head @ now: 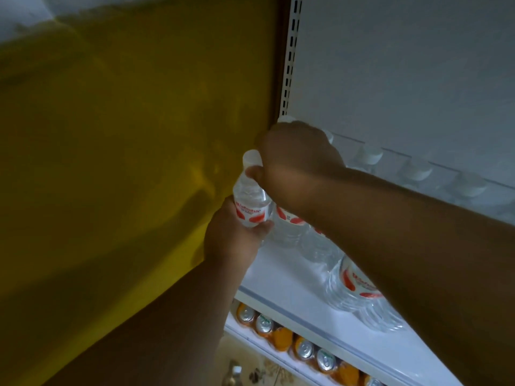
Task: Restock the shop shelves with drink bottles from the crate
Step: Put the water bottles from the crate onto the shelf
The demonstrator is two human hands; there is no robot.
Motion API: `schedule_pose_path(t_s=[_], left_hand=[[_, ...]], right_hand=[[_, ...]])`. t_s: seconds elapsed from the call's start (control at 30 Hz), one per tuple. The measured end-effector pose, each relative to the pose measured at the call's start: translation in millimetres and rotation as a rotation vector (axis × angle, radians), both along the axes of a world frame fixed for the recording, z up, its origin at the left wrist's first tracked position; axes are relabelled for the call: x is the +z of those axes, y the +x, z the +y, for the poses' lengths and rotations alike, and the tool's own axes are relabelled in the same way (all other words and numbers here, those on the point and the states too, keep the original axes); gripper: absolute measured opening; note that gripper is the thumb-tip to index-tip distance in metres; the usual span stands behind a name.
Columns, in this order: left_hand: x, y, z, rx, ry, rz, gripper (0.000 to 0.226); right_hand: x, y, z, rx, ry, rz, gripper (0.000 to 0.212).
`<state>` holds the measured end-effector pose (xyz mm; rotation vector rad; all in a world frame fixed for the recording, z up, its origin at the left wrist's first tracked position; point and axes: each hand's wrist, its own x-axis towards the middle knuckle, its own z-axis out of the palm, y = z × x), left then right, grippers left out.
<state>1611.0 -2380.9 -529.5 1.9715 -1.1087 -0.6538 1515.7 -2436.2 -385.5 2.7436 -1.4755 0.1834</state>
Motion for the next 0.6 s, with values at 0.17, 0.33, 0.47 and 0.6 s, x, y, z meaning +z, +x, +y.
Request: schedule_pose_path(t_s=[0.17,0.33,0.47,0.6], left_hand=[[1,3,-16,-0.051,0.026,-0.01,0.059],[-2,15,-28,-0.229,0.065,-0.028,0.062],[-2,21,-29,-0.271,0.062,-0.088,0.06],[-5,19,-31,-0.251,0.016,-0.092,0.053]], right_hand=[[7,-6,-15,0.029,-0.048,0.084,0.025],[7,-10,-30,-0.012,-0.05,0.098,0.049],[3,-10,-36,-0.017,-0.027,0.05,0.048],[2,-9,-42,-0.034,0.002,0.01,0.046]])
